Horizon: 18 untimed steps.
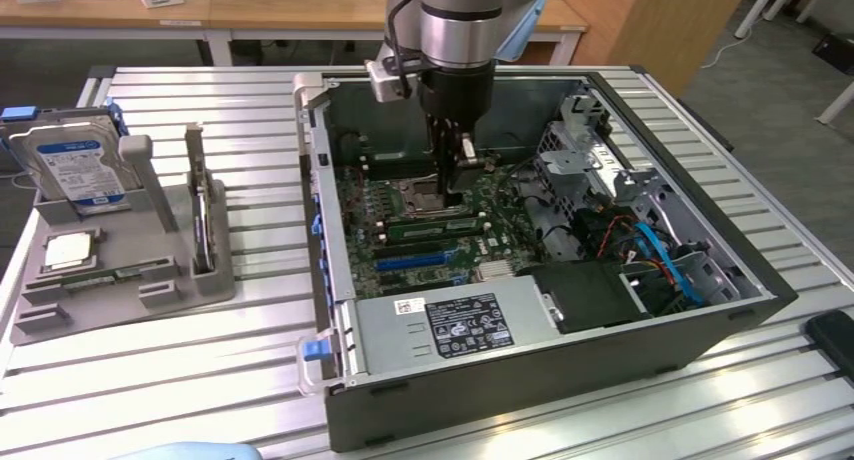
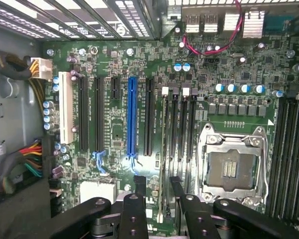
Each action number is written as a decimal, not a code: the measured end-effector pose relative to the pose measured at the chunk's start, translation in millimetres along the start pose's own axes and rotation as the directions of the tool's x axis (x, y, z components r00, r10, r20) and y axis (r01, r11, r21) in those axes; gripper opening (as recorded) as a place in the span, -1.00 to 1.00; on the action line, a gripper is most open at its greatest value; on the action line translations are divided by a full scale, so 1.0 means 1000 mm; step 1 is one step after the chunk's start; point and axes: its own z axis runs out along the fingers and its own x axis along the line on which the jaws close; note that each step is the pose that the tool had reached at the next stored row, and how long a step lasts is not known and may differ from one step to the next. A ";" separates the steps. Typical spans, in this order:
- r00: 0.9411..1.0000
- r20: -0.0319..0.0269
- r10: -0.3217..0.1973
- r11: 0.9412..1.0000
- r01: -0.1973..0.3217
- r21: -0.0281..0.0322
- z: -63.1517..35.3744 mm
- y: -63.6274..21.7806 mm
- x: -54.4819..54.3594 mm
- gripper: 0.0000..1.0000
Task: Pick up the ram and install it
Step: 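Insert the ram into the slot, then press down the ram until it locks into place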
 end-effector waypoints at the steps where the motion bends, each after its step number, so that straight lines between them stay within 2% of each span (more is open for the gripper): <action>1: 1.000 0.000 0.000 1.000 0.000 0.000 0.0000 0.0000 0.000 -0.36; 16: 1.000 0.000 0.000 1.000 0.000 0.000 0.0000 0.0000 0.000 -0.36; 17: 1.000 0.000 0.000 1.000 0.000 0.000 0.0000 0.0000 0.000 -0.39; 18: 1.000 0.000 0.000 1.000 0.000 0.000 0.0000 0.0000 0.000 -0.52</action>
